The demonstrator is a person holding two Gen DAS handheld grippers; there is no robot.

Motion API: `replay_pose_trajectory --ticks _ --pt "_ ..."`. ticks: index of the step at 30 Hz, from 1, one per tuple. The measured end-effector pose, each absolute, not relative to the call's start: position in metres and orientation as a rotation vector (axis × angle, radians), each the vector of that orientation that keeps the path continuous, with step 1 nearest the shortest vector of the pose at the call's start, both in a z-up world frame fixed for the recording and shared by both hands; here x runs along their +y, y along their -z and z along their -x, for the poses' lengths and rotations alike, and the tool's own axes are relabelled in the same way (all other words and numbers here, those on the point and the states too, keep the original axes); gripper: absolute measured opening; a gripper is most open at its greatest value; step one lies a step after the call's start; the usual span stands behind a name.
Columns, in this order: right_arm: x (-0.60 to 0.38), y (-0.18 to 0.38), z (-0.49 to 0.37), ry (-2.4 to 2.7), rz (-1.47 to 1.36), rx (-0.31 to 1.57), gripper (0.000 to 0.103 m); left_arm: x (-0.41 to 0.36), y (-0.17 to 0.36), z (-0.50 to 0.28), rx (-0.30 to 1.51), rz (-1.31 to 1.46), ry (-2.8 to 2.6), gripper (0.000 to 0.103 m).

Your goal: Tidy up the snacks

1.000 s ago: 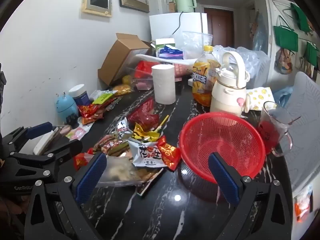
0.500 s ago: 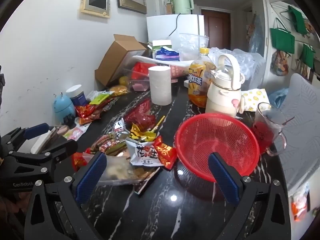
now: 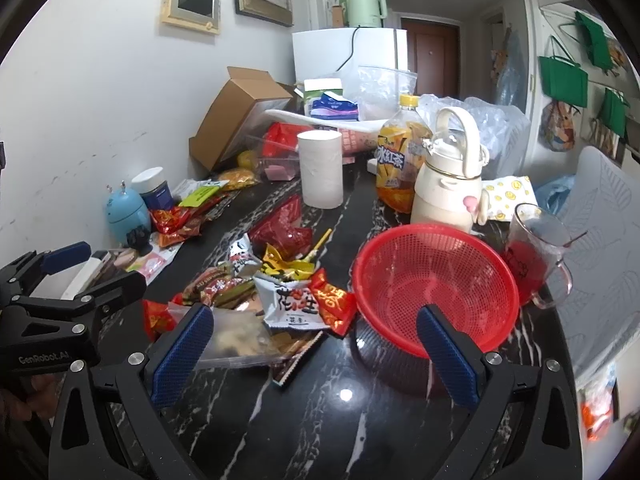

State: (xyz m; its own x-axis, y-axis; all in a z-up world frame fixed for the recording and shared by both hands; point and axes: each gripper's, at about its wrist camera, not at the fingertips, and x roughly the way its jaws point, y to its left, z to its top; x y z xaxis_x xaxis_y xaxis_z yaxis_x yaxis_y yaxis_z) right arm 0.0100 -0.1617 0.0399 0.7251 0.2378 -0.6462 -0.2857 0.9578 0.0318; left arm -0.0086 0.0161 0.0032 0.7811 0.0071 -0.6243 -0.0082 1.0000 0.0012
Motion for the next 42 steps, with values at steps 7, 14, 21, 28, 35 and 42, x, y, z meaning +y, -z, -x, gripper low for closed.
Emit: replay_pose_trajectory --ticks 7,14,21,28,35,42 --pt "-0.163 -0.038 -0.008 -0.289 0.071 0.706 0.103 0.016 -0.003 0.01 0.674 0.001 -0.009 0.103" --pt "-0.161 -0.037 -0.008 -0.283 0.069 0.712 0.103 0.017 -0.003 0.014 0.678 0.006 0.002 0.103" --pt "-0.162 -0.036 -0.007 -0.278 0.062 0.714 0.103 0.018 -0.003 0.016 0.68 0.002 0.0 0.103" --pt "-0.162 -0.037 -0.006 -0.278 0.062 0.714 0.103 0.018 -0.004 0.015 0.684 0.0 0.001 0.103" --pt "-0.162 -0.039 -0.005 -0.281 0.06 0.714 0.103 0.02 -0.006 0.016 0.681 0.001 0.0 0.103" --pt "-0.161 -0.042 -0.002 -0.287 0.059 0.711 0.103 0.021 -0.009 0.019 0.672 0.005 0.011 0.103"
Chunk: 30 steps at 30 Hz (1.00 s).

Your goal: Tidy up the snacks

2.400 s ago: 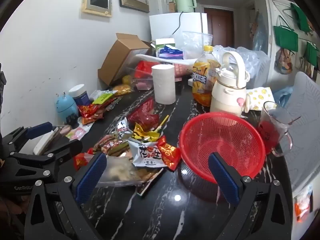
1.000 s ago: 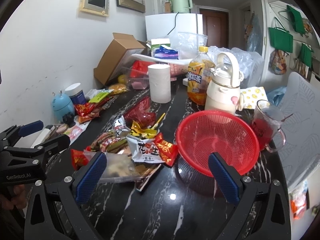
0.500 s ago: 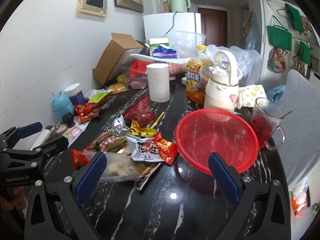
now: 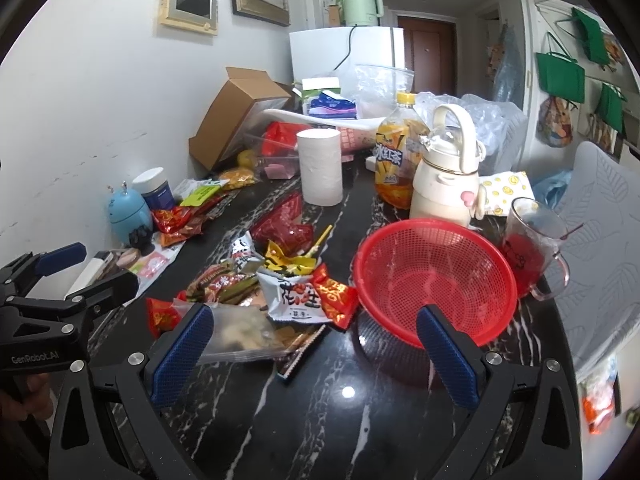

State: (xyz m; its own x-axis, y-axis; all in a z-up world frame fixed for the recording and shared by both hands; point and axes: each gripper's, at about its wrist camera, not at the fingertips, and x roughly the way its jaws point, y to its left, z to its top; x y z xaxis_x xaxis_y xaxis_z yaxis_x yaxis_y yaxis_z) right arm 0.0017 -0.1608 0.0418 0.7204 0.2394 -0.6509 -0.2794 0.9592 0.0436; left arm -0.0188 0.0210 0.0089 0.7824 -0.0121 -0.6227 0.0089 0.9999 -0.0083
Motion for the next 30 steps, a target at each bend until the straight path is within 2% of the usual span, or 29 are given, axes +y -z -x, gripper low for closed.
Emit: replay_pose_trajectory --ticks 20,30 --pt "-0.163 -0.048 0.026 -0.296 0.047 0.682 0.103 0.02 -0.015 0.046 0.642 0.012 0.032 0.103" --pt "-0.156 -0.034 0.046 -0.333 0.039 0.709 0.103 0.031 0.004 0.066 0.669 0.04 0.031 0.103"
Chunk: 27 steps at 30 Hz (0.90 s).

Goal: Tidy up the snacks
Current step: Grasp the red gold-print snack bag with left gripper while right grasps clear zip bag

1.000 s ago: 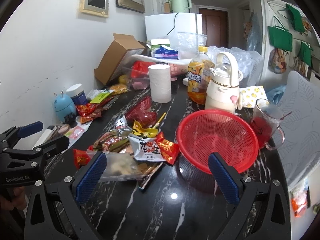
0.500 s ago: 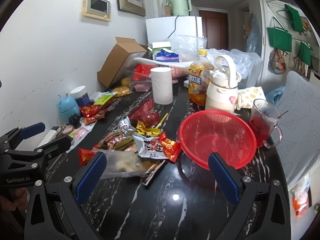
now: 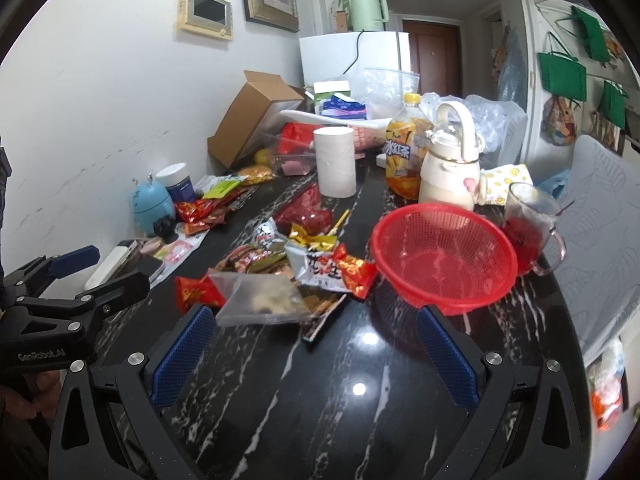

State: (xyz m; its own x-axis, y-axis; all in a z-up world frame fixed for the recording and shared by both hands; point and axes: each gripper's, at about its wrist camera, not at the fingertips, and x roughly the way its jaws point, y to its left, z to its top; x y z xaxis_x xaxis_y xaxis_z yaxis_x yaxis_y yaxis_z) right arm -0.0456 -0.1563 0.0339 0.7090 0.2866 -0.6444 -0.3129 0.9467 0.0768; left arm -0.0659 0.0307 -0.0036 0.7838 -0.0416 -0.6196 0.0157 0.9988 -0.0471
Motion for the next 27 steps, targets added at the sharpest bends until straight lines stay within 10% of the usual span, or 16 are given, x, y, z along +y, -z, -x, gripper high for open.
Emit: replay_pose_trajectory --ticks 27 --pt "-0.111 0.015 -0.02 -0.492 -0.003 0.864 0.103 0.08 0.058 0.026 0.825 0.168 -0.044 0.103"
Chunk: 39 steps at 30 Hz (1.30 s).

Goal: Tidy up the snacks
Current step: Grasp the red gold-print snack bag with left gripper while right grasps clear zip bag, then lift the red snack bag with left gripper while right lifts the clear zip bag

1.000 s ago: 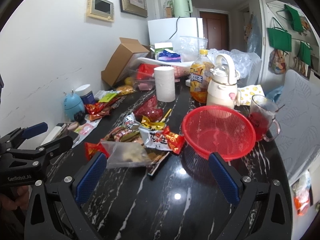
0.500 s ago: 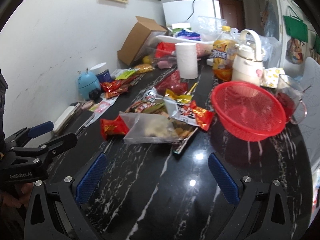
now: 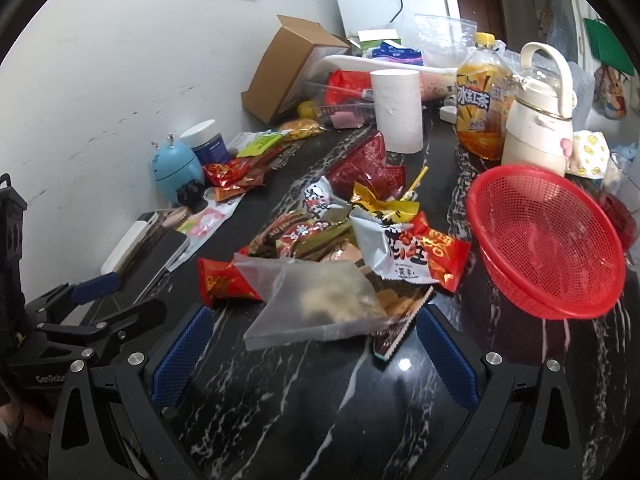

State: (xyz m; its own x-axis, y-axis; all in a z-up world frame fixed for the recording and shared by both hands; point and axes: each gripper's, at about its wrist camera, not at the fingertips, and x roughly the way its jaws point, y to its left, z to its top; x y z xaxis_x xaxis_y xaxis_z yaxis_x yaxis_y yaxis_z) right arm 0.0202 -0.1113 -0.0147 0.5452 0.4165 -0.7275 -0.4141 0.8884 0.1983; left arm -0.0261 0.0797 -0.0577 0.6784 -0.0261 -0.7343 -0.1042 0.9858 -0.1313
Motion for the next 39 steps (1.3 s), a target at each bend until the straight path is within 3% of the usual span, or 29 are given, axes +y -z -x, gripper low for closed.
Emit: replay_pose_trajectory --ticks 5,8,10,17,19,27,31,34,39 --pt "-0.11 0.026 -0.037 -0.501 -0.022 0.905 0.1 0.081 0.067 0.009 0.852 0.184 -0.021 0.103" --pt "-0.109 0.035 -0.044 -0.529 -0.049 0.943 0.093 0.081 0.073 0.0 0.876 0.189 -0.012 0.103" --pt "-0.109 0.039 -0.049 -0.552 -0.075 0.966 0.083 0.081 0.077 -0.006 0.888 0.197 -0.005 0.103" --pt "-0.104 0.04 -0.049 -0.618 -0.065 0.954 0.075 0.078 0.088 -0.022 0.915 0.213 0.028 0.103" --pt "-0.103 0.038 -0.048 -0.629 -0.055 0.945 0.065 0.077 0.09 -0.025 0.922 0.22 0.041 0.103" --pt "-0.109 0.042 -0.047 -0.605 -0.048 0.965 0.064 0.07 0.098 -0.04 0.931 0.215 0.07 0.1" --pt "-0.113 0.043 -0.047 -0.599 -0.054 0.974 0.064 0.067 0.104 -0.046 0.95 0.225 0.09 0.078" --pt "-0.114 0.043 -0.045 -0.594 -0.054 0.975 0.064 0.062 0.104 -0.045 0.941 0.185 0.094 0.051" --pt "-0.116 0.041 -0.044 -0.578 -0.06 0.974 0.066 0.065 0.102 -0.041 0.927 0.253 0.167 0.044"
